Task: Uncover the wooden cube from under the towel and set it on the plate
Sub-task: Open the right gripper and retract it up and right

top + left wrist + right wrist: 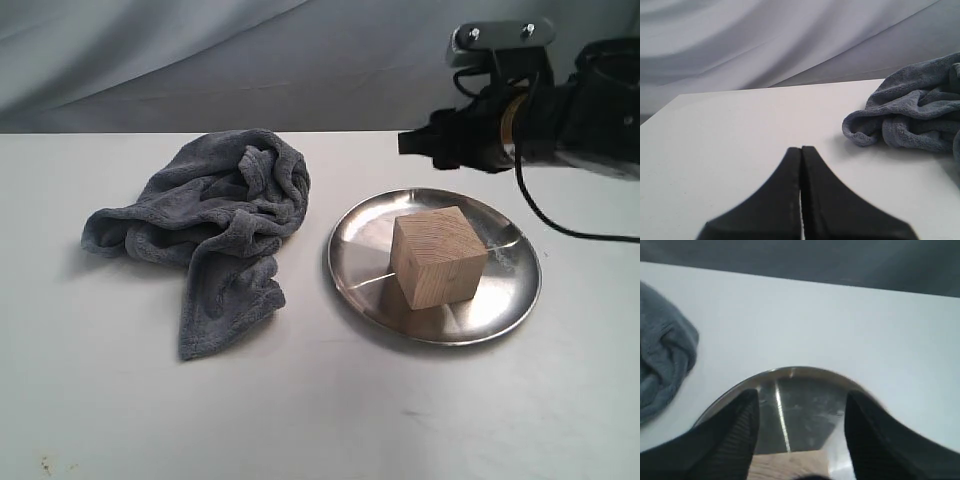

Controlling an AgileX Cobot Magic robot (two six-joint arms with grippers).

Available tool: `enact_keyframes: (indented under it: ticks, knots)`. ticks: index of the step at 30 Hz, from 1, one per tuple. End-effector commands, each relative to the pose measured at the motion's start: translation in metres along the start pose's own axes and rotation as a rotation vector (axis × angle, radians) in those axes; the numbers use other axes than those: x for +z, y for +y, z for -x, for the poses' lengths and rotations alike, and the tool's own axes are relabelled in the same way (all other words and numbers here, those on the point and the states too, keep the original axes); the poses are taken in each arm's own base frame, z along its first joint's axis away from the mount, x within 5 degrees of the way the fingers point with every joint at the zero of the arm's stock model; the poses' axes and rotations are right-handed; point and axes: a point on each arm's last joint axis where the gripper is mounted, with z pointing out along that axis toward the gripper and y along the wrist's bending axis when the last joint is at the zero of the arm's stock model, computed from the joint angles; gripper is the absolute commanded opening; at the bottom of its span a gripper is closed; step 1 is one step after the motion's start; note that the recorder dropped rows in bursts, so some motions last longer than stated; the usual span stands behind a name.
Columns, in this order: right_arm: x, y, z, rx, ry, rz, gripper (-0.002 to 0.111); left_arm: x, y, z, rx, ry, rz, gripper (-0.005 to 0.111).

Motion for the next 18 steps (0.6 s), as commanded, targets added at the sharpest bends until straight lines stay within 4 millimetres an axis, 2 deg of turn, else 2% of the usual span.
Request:
enact_keyframes:
  ticks: [1, 5, 7, 9, 13, 18]
  knots:
    - [-0.011, -0.012, 0.025, -0.049, 0.016, -0.158, 0.036, 0.000, -0.001, -0.001, -0.010, -0.001, -0.006, 0.000]
    - [-0.017, -0.020, 0.032, -0.220, 0.084, -0.252, 0.028, 0.000, -0.001, -0.001, -0.010, -0.001, -0.006, 0.000]
    - [-0.019, -0.024, 0.029, -0.336, 0.136, -0.287, 0.026, 0.000, -0.001, -0.001, -0.010, -0.001, -0.006, 0.000]
    - [-0.020, -0.028, 0.026, -0.373, 0.189, -0.309, 0.025, 0.000, -0.001, -0.001, -0.010, -0.001, -0.006, 0.000]
    - [-0.020, -0.047, 0.013, -0.276, 0.350, -0.295, 0.020, 0.000, -0.001, -0.001, -0.010, -0.001, -0.006, 0.000]
    - [-0.015, -0.089, -0.008, -0.040, 0.568, -0.257, 0.019, 0.000, -0.001, -0.001, -0.010, -0.001, -0.006, 0.000]
